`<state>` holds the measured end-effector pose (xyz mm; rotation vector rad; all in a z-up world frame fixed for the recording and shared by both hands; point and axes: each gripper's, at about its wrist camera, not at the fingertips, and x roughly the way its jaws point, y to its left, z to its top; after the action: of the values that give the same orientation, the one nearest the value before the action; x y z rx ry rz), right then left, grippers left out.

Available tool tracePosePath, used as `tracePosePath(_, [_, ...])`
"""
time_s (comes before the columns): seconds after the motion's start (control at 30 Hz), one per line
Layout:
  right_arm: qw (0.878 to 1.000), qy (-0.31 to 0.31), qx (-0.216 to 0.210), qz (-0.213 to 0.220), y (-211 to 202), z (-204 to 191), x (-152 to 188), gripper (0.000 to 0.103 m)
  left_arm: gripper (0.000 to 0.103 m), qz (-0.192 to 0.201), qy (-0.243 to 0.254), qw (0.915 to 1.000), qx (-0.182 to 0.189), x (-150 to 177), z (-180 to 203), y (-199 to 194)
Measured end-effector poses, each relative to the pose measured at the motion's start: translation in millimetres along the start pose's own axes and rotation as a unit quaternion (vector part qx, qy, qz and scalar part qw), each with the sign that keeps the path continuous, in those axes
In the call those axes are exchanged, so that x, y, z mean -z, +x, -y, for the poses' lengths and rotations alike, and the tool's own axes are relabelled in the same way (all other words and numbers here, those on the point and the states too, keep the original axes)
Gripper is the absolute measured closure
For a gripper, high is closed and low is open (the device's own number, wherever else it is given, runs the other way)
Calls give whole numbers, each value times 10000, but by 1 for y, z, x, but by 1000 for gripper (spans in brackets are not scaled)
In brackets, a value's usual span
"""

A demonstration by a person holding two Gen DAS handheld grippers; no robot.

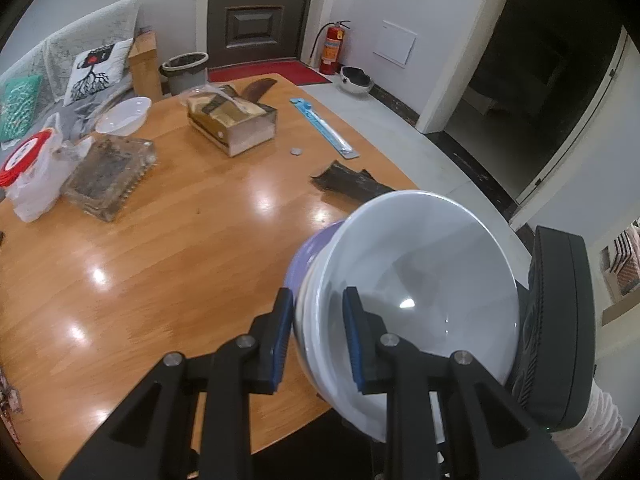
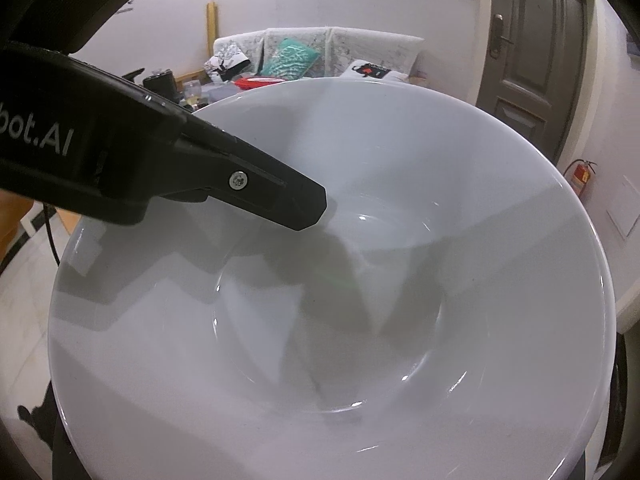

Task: Organize plates and bowls
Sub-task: 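Carry the bowl stack with both grippers over the purple plate stack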

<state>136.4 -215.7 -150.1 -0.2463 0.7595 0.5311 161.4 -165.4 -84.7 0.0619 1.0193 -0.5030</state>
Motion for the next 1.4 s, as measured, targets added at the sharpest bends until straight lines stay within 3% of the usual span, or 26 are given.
tracePosePath(0.33, [9997, 165, 92, -141, -9, 24, 25, 1, 82, -109, 65, 9998, 164, -6, 20, 24])
tracePosePath(0.83, [9982, 372, 103, -467, 8, 58, 36, 1, 82, -342, -13, 9986, 398, -15, 29, 70])
tracePosePath(1.1, [9970, 409, 98, -647, 16, 66, 42, 1, 83, -465, -87, 9977, 488, -14, 29, 87])
tracePosePath(1.13, [9969, 400, 121, -674, 11, 52, 38, 1, 83, -475, -103, 9976, 496, -14, 27, 89])
tracePosePath(1.4, [9961, 394, 147, -778, 17, 50, 37, 1, 83, -526, -114, 9974, 479, -14, 23, 94])
